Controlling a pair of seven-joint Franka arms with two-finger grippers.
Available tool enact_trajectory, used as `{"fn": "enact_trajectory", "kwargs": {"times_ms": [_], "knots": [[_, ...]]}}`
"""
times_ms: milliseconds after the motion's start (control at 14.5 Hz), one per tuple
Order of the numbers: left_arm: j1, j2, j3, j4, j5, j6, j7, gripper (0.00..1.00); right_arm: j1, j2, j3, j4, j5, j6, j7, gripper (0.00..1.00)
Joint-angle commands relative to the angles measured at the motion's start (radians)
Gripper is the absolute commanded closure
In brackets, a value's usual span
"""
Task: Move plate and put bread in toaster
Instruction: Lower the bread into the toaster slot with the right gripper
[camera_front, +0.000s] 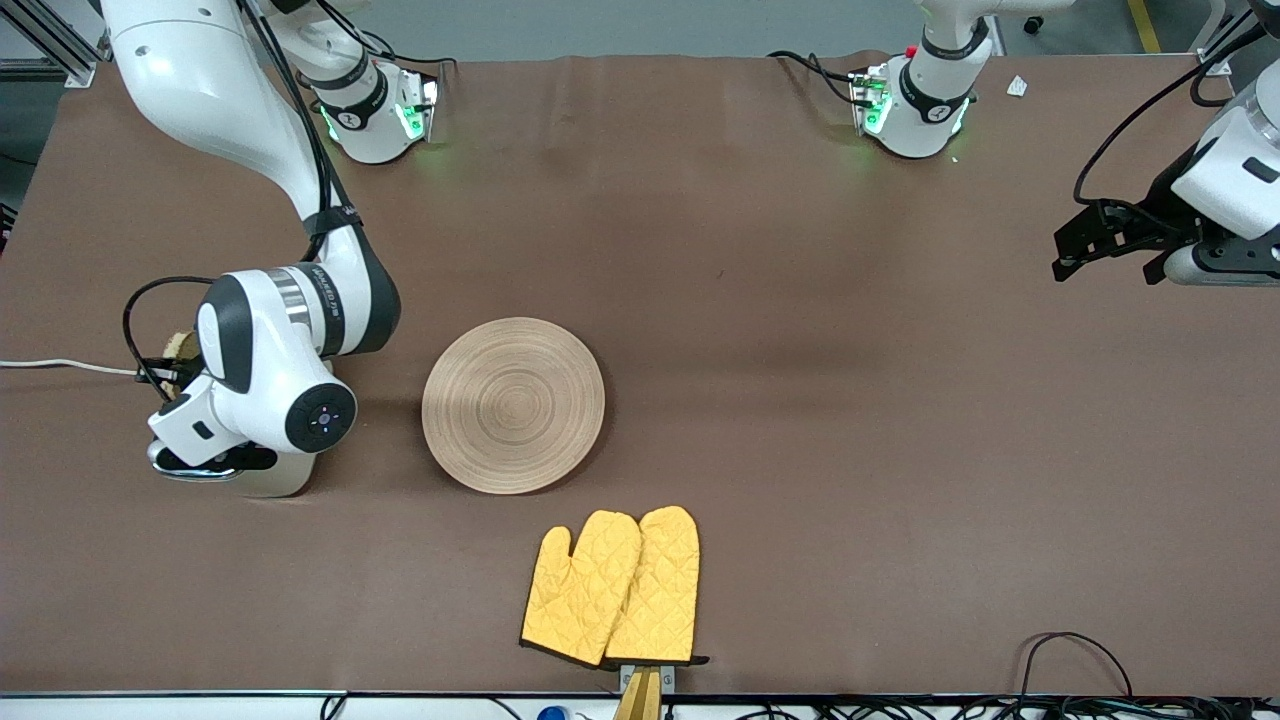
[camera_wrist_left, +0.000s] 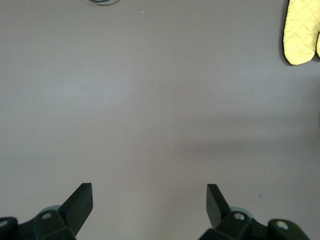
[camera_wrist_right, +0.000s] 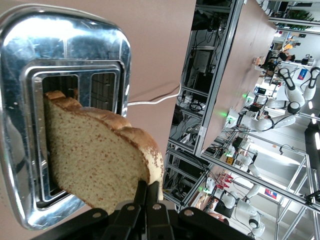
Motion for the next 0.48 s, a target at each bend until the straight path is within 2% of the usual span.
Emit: {"fn": "enact_trajectory", "kwargs": {"times_ms": [0,207,276,415], "knots": [[0.003,0.0,0.001,0.005,-0.012,0.007,0.003,0.0,-0.005,0.007,0.007,-0.006,0.055,0.0,0.035,1.0],[0.003,0.0,0.001,0.005,-0.012,0.007,0.003,0.0,-0.008,0.02,0.009,-0.009,0.082,0.003,0.072,0.99],[0.003,-0.001,0.001,0.005,-0.012,0.007,0.003,0.0,-0.006,0.023,0.009,-0.009,0.087,0.003,0.072,0.93],[0.003,0.0,0.001,0.005,-0.012,0.007,0.003,0.0,-0.002,0.032,0.007,-0.009,0.084,0.003,0.072,0.53]]}}
